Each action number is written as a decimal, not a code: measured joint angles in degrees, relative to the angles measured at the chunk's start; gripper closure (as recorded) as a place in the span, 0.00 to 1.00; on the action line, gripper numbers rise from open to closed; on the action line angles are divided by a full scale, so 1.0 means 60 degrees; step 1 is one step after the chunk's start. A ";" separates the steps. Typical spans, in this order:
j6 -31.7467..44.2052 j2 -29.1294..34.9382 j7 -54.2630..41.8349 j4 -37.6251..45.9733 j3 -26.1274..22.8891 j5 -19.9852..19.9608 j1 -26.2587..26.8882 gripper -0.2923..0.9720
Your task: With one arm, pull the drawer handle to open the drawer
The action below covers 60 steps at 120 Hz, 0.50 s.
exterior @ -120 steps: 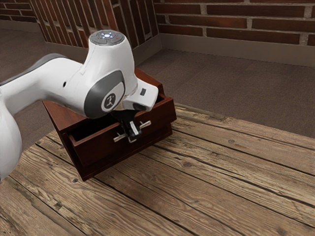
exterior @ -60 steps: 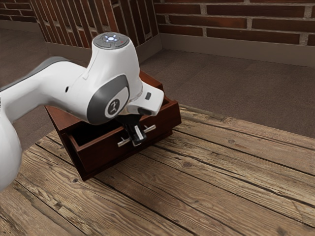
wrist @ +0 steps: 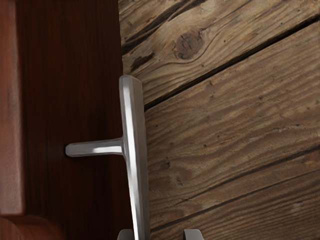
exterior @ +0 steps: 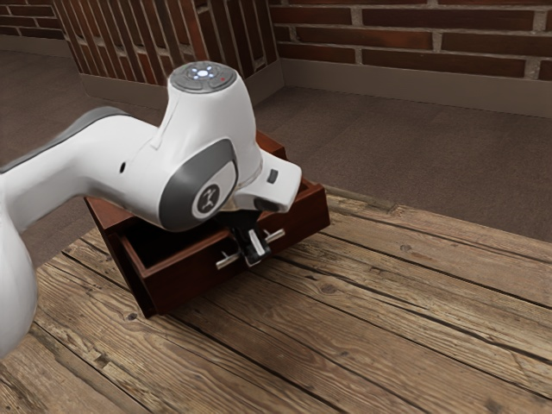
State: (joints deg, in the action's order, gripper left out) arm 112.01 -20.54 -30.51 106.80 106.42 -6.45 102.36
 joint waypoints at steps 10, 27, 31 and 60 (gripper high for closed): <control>-0.0004 -0.0004 0.0012 0.0002 0.0024 -0.0032 0.0053 0.75; -0.0027 -0.0155 0.0030 0.0013 0.0347 -0.0074 0.0445 0.76; -0.0041 -0.0240 0.0035 0.0037 0.0599 -0.0097 0.0723 0.76; -0.1681 -0.0619 0.0006 -0.1516 0.3145 -0.0164 0.2581 0.55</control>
State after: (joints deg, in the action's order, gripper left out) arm 101.93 -24.25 -30.47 97.70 125.29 -7.44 117.85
